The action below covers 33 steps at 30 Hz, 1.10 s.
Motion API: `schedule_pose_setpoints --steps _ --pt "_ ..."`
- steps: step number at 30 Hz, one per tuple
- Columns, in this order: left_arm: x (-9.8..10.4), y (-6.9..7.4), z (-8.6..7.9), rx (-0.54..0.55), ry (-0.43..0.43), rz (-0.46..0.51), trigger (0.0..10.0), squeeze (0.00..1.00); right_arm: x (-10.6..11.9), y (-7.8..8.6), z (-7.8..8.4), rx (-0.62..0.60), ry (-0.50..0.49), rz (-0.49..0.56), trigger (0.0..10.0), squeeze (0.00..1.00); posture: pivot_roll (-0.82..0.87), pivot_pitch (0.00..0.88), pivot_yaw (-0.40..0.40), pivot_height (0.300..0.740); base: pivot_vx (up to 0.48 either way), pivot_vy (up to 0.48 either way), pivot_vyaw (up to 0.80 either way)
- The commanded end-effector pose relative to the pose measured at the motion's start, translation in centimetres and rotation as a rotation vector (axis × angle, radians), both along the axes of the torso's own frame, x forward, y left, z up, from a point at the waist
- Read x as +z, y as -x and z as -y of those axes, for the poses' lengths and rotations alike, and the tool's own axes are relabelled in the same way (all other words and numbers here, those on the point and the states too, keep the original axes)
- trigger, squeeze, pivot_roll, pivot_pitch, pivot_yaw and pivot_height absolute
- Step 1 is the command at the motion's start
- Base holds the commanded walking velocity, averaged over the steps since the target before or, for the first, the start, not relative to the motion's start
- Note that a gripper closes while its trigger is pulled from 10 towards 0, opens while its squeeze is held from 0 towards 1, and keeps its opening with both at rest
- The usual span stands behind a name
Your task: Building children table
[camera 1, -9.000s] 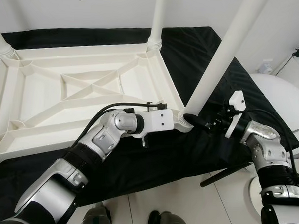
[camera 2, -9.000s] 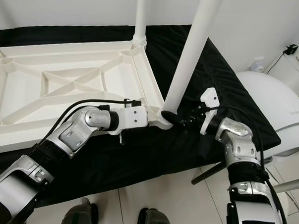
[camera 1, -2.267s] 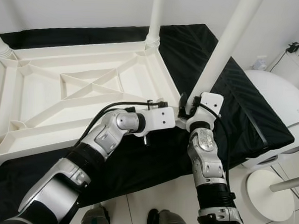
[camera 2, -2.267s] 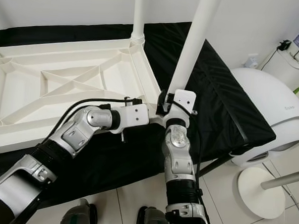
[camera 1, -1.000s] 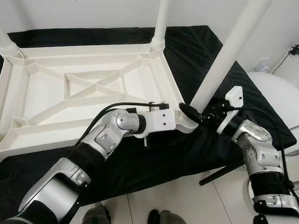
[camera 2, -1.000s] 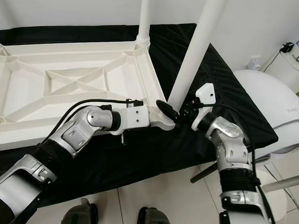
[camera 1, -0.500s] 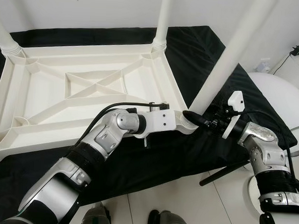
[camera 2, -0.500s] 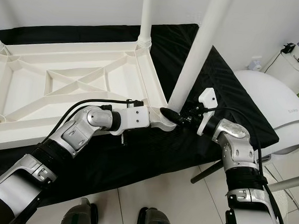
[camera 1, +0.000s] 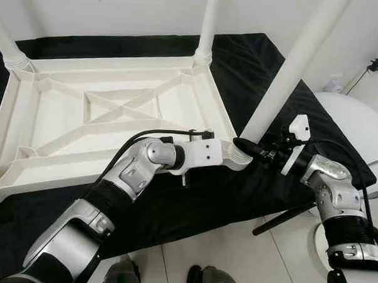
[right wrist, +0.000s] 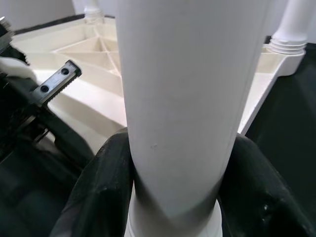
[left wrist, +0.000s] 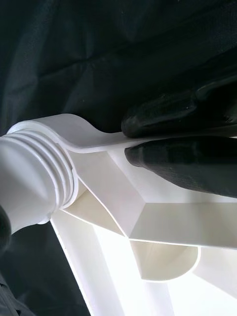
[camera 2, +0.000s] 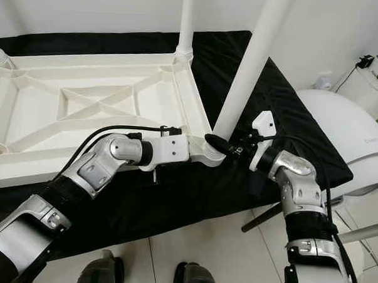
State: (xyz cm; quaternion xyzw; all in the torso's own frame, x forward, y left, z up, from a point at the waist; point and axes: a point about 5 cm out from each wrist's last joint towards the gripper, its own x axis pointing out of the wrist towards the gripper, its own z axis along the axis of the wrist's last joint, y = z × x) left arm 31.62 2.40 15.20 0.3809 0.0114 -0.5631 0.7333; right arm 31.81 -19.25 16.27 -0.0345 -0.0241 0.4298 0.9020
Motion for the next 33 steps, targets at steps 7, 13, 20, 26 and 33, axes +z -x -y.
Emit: schedule_pose_setpoints --steps 7,13,20,26,33 --pt "0.7 0.2 0.8 -0.045 0.0 0.047 10.0 0.0 -0.1 -0.8 -1.8 -0.259 -0.13 0.015 0.0 0.0 -0.05 0.067 -0.042 0.74 0.0 0.0 0.0" --pt "0.6 0.4 0.8 -0.05 -0.002 0.048 10.0 0.0 -0.2 -0.9 -3.4 -0.402 -0.184 0.018 0.0 0.0 -0.05 0.062 -0.044 0.74 0.0 0.0 0.0" --pt "0.6 0.4 0.8 -0.052 -0.004 0.048 10.0 0.0 -0.7 -0.8 -4.8 -0.622 -0.24 -0.023 0.0 0.0 -0.04 0.056 -0.047 0.74 0.0 0.0 0.0" --pt "0.5 0.5 0.8 -0.053 -0.004 0.049 10.0 0.0 -0.7 -0.3 -5.9 -0.735 -0.244 0.002 0.0 0.0 -0.04 0.052 -0.051 0.74 0.0 0.0 0.0" --pt "0.5 0.5 0.9 -0.052 -0.004 0.051 10.0 0.0 -0.8 0.2 -6.4 -0.919 -0.214 0.017 0.0 0.0 -0.04 0.048 -0.055 0.74 0.0 0.0 0.0"
